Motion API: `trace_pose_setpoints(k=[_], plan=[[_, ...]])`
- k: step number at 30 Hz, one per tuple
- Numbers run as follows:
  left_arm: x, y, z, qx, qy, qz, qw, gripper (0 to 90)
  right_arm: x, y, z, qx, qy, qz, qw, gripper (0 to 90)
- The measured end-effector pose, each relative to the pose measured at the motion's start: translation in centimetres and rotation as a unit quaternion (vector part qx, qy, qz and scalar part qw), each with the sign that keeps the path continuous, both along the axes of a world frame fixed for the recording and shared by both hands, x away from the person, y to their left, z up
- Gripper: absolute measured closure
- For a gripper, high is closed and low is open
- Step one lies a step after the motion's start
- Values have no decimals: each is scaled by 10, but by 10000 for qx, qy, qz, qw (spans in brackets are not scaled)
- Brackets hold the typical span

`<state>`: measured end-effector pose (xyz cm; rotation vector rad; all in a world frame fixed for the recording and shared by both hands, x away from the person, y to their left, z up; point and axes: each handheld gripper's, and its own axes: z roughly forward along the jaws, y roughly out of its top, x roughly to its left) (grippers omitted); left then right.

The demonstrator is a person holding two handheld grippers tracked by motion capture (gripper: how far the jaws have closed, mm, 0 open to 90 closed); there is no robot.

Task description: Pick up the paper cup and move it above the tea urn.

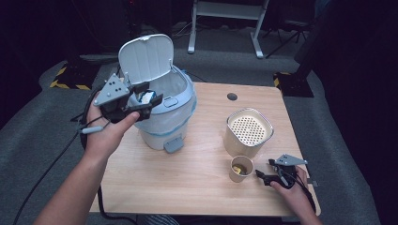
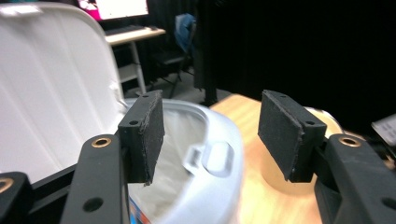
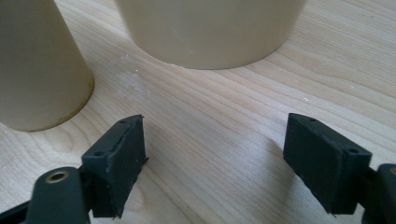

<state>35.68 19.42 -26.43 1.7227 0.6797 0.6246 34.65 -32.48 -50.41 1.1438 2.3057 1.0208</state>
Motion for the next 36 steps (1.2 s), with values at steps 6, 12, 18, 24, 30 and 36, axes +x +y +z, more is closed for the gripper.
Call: trace_pose_setpoints(k=[6,12,18,24,30,36], plan=[[-20,-10,-25,162,240,-440,9986,411,-3,0,0,8,-6,-17,10000,229],[-25,-21,-57,374,633,-705,9948,410,-7,0,4,-88,170,132,9997,246],[-25,-25,-87,634,971,-810,9899,412,-15,3,11,-138,126,402,9990,244],[-26,-28,-122,775,1285,-867,9849,414,-22,8,17,-65,168,672,9976,243],[-24,-30,-151,954,1569,-759,9801,417,-29,14,21,25,37,837,9965,230],[-18,-27,-179,1076,2018,-731,9707,421,-31,19,22,24,11,974,9952,222]])
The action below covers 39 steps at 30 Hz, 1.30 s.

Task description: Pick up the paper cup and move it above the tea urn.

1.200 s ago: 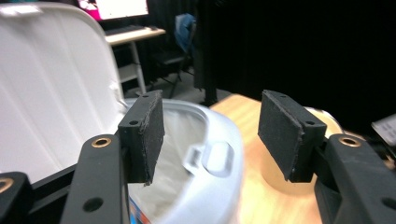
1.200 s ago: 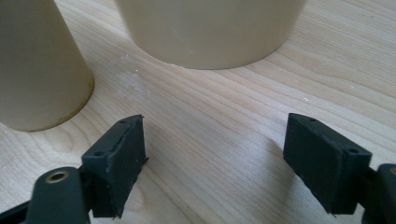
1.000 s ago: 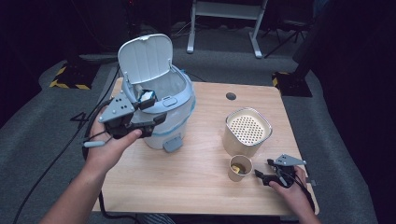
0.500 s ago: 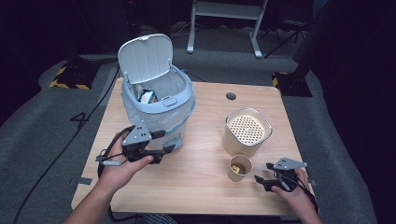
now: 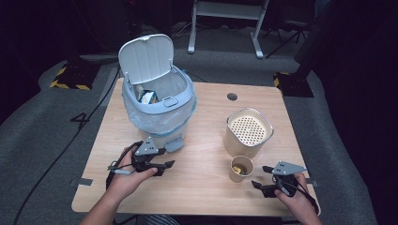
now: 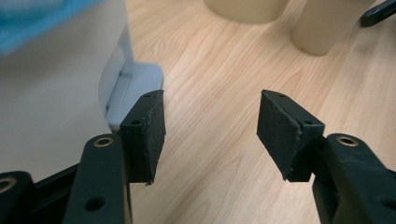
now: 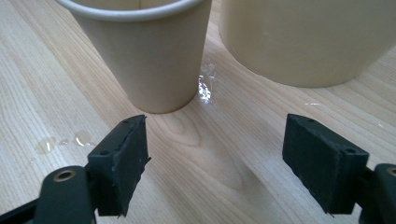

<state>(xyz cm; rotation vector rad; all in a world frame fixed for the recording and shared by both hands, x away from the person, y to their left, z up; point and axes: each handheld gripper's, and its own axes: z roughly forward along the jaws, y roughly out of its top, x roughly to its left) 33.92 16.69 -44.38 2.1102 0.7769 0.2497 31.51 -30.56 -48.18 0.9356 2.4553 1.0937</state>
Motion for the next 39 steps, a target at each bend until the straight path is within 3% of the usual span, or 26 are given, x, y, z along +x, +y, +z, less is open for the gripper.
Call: trace_pose_setpoints(k=[4,8,22,30,35,39], plan=[[1,2,-14,-5,127,123,9998,416,-1,4,1,118,10,14,9999,171],[1,2,-27,222,184,201,9994,409,-3,10,4,289,19,63,9996,157],[8,-5,-54,796,273,272,9961,340,0,33,3,391,-73,166,9991,156],[8,-8,-59,727,98,255,9970,263,10,51,-5,460,-86,33,9989,157],[8,-7,-60,724,97,257,9970,260,13,61,-9,432,-103,121,9989,198],[8,-7,-60,722,100,257,9970,259,12,63,-8,474,-265,61,9985,277]])
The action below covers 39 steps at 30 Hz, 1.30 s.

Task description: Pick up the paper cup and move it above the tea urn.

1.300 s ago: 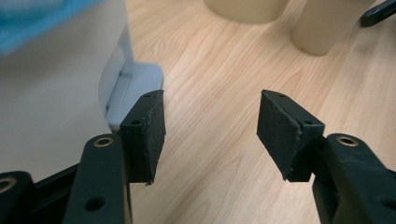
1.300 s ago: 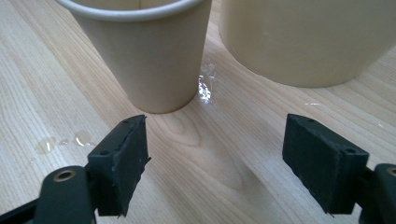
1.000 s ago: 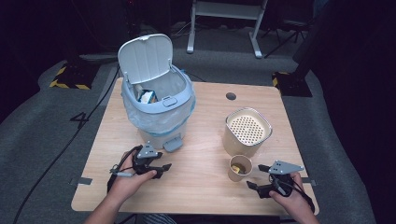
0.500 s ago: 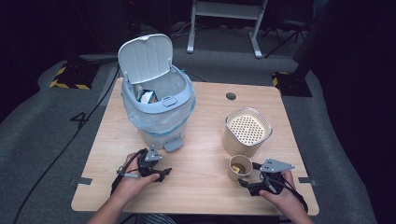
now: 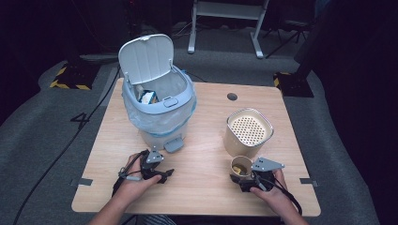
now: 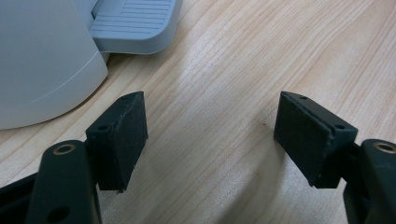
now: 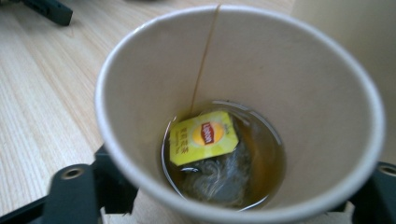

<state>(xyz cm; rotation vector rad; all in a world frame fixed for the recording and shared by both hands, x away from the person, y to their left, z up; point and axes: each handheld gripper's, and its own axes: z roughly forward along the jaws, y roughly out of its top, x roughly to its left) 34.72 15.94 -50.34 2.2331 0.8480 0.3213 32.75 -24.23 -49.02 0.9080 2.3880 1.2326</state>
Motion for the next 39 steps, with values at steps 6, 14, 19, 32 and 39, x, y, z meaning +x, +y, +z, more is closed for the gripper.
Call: trace_pose_setpoints(k=[6,14,19,32,39], plan=[[0,0,0,0,-1,0,10000,258,1,-3,0,151,102,79,9998,311],[0,0,0,-1,1,0,10000,258,-2,-2,18,116,72,554,9984,322],[0,0,0,-1,0,-1,10000,259,-1,-4,33,-58,108,819,9966,326],[4,1,0,-18,11,-19,10000,259,7,-10,76,-23,52,992,9951,330],[4,1,0,-14,10,-19,10000,259,12,-12,97,59,20,971,9953,331]])
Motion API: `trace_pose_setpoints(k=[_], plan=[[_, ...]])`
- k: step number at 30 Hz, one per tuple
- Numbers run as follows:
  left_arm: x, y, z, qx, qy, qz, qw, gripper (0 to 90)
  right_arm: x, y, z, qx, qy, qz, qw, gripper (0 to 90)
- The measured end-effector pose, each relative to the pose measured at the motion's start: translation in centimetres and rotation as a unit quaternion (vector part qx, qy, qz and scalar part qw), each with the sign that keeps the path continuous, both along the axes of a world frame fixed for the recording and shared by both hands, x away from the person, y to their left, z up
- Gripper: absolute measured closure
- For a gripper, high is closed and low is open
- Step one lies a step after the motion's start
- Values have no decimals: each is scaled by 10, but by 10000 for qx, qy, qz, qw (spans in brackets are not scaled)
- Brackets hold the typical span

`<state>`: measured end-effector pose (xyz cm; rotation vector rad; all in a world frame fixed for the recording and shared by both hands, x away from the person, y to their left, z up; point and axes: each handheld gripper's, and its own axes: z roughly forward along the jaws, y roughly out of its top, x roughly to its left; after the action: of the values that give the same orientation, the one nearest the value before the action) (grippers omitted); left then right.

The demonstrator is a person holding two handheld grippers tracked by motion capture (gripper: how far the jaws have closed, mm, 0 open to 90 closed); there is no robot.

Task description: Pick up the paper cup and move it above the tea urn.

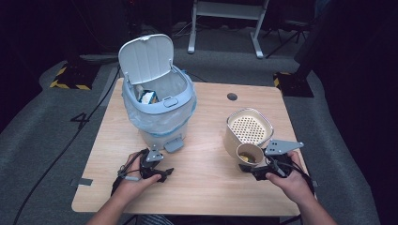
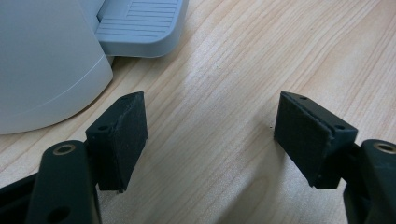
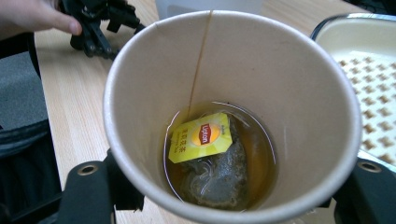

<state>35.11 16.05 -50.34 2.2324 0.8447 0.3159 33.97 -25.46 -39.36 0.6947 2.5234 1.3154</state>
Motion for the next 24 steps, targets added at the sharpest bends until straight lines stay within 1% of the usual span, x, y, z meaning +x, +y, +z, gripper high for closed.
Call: trace_pose_setpoints(k=[8,12,19,24], plan=[[0,0,0,0,0,-1,10000,259,7,-3,23,91,-101,-65,9999,332],[0,0,0,0,-1,-1,10000,259,13,-6,33,115,-112,-125,9998,332],[0,0,0,2,-1,-2,10000,259,27,-10,49,86,-169,-230,9996,332],[0,0,0,2,-1,-3,10000,258,37,-12,59,94,-248,-349,9990,332]])
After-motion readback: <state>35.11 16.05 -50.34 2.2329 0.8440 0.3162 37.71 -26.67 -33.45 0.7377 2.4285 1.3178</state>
